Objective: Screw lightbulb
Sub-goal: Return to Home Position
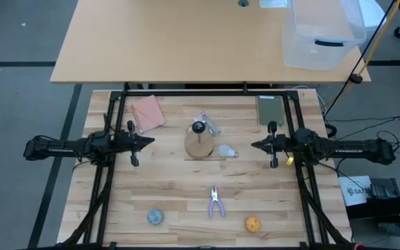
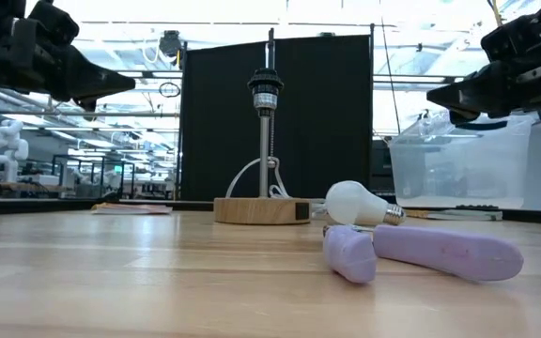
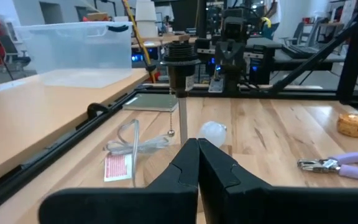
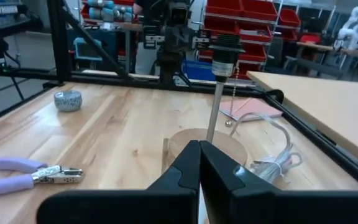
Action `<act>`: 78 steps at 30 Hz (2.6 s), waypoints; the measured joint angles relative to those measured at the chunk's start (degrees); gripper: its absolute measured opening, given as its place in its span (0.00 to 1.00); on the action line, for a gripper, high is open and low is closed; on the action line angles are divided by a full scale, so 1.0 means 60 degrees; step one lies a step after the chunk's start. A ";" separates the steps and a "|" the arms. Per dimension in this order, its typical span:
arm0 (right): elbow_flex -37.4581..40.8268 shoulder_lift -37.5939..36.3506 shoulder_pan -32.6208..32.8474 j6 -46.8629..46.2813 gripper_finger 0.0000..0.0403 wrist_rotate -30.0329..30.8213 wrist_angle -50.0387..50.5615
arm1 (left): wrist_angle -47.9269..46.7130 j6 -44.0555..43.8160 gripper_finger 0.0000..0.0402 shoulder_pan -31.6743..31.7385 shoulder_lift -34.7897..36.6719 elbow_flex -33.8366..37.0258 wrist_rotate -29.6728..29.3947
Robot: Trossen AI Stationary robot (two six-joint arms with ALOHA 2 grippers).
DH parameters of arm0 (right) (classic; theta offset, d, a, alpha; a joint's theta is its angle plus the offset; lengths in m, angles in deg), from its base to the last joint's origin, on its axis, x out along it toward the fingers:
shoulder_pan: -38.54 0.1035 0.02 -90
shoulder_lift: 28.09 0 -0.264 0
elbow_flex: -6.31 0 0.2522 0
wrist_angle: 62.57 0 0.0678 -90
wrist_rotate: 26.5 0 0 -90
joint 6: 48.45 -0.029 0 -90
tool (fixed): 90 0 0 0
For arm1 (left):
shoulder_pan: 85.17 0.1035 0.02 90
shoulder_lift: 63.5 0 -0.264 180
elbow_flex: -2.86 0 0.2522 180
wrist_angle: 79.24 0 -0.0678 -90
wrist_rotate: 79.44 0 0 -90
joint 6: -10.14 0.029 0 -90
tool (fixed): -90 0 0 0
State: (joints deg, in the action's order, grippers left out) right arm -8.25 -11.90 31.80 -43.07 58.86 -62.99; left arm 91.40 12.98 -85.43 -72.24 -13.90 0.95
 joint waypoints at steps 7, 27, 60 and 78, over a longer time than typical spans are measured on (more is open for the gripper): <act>0.0000 -0.1215 -0.0004 -0.0125 0.00 0.0000 0.0934 | -0.0986 -0.0084 0.00 -0.0002 0.0837 -0.0001 0.0028; -0.0011 -0.2650 -0.0004 -0.0192 0.00 0.0032 0.2096 | -0.1453 -0.0427 0.00 0.0005 0.1394 0.0039 -0.0185; -0.0011 -0.2643 -0.0004 -0.1042 0.00 0.0291 0.2122 | -0.1445 -0.0381 0.00 0.0005 0.1381 0.0046 -0.0203; -0.0007 -0.2643 -0.0004 -0.1042 0.00 0.0295 0.2122 | -0.1445 -0.0376 0.00 0.0001 0.1381 0.0050 -0.0207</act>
State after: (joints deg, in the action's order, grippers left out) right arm -8.30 -27.76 31.78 -49.32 60.63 -50.26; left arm 82.73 10.72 -85.42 -63.95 -13.60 -0.29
